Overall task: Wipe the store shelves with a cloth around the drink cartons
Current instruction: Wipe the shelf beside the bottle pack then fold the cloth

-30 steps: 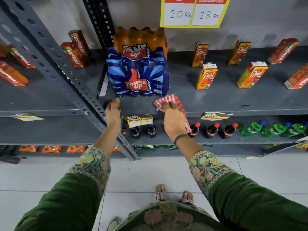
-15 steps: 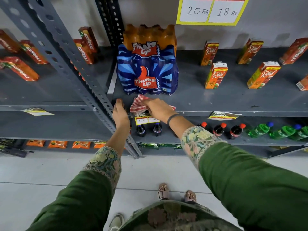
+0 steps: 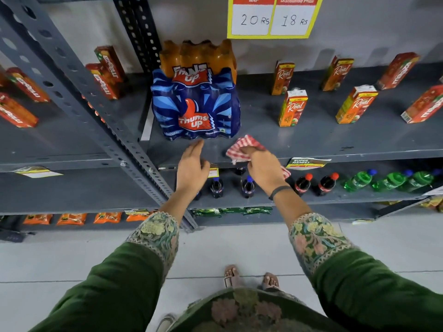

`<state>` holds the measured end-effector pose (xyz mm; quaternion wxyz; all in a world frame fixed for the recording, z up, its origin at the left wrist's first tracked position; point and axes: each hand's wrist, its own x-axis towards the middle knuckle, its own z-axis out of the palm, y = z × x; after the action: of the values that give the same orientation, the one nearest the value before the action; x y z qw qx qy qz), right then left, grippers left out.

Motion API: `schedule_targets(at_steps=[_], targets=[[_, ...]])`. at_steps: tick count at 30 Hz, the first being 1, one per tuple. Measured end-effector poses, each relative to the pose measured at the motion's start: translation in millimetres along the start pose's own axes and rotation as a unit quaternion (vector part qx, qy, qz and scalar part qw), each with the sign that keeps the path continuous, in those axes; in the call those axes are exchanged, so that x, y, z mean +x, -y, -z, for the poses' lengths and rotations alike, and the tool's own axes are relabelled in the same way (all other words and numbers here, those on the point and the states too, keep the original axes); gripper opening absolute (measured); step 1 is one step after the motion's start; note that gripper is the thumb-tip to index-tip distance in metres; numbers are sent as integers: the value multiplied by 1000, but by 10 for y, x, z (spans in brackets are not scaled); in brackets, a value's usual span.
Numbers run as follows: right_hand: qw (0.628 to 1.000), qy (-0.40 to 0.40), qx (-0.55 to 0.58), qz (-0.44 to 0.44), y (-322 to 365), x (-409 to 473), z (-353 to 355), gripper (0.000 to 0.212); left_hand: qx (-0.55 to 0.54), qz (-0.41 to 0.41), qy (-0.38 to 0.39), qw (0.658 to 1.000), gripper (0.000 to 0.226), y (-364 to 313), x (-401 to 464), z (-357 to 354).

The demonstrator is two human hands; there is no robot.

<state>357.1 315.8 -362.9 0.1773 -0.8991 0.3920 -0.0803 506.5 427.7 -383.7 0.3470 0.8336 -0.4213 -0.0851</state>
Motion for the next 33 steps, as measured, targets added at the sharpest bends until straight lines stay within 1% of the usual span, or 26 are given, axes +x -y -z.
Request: schedule_targets(at_steps=[2, 4, 5, 6, 8, 9, 10, 11, 12, 13, 14, 15, 16, 18, 20, 22, 23, 25, 28, 30, 33], targets=[[996, 48, 32, 75, 33, -32, -3, 50, 8, -11, 10, 1000, 59, -57, 2, -18], [984, 97, 77, 124, 40, -65, 49, 47, 12, -20, 20, 1000, 61, -98, -3, -45], [983, 94, 95, 127, 11, -88, 87, 46, 13, -24, 25, 999, 61, -118, -8, -63], [986, 61, 109, 112, -50, -103, 132, 46, 12, -29, 29, 999, 61, -139, -9, -84], [992, -60, 104, 39, -246, -99, 243, 46, 18, -38, 34, 999, 63, -201, 2, -132], [990, -118, 81, -11, -373, -83, 310, 44, 24, -45, 39, 998, 63, -245, 9, -160], [984, -157, 56, -62, -503, -65, 380, 42, 31, -56, 47, 997, 65, -296, 16, -190], [978, -173, 33, -113, -631, -38, 446, 40, 39, -72, 60, 995, 66, -355, 22, -225], [974, -162, 14, -161, -743, -16, 498, 37, 47, -89, 76, 992, 68, -416, 25, -265], [972, -130, 1, -198, -836, -1, 527, 33, 57, -106, 92, 988, 69, -482, 29, -310], [972, -93, -9, -215, -892, -2, 533, 29, 70, -122, 108, 984, 71, -551, 36, -363], [976, -59, -22, -207, -915, -17, 514, 28, 86, -137, 121, 979, 73, -620, 45, -422], [982, -35, -35, -181, -909, -42, 486, 30, 106, -152, 132, 974, 75, -687, 58, -486], [994, -4, -47, -98, -869, -98, 438, 42, 149, -177, 151, 961, 83, -815, 81, -613], [999, 31, -16, -22, -875, -154, 441, 52, 177, -193, 170, 950, 95, -931, 92, -717], [997, 65, 41, 24, -953, -217, 507, 53, 177, -193, 182, 948, 103, -1049, 72, -807], [994, 75, 68, 34, -1004, -251, 551, 50, 170, -188, 183, 950, 105, -1109, 51, -847], [987, 83, 134, 27, -1129, -319, 647, 41, 153, -184, 179, 954, 99, -1225, 8, -935], [969, 60, 239, -12, -1356, -376, 804, 30, 123, -201, 153, 960, 72, -1413, -32, -1073], [961, 40, 271, -45, -1544, -389, 893, 33, 86, -199, 135, 967, 61, -1560, -41, -1152], [955, 25, 278, -98, -1893, -385, 987, 39, 17, -171, 118, 978, 41, -1792, -48, -1245]])
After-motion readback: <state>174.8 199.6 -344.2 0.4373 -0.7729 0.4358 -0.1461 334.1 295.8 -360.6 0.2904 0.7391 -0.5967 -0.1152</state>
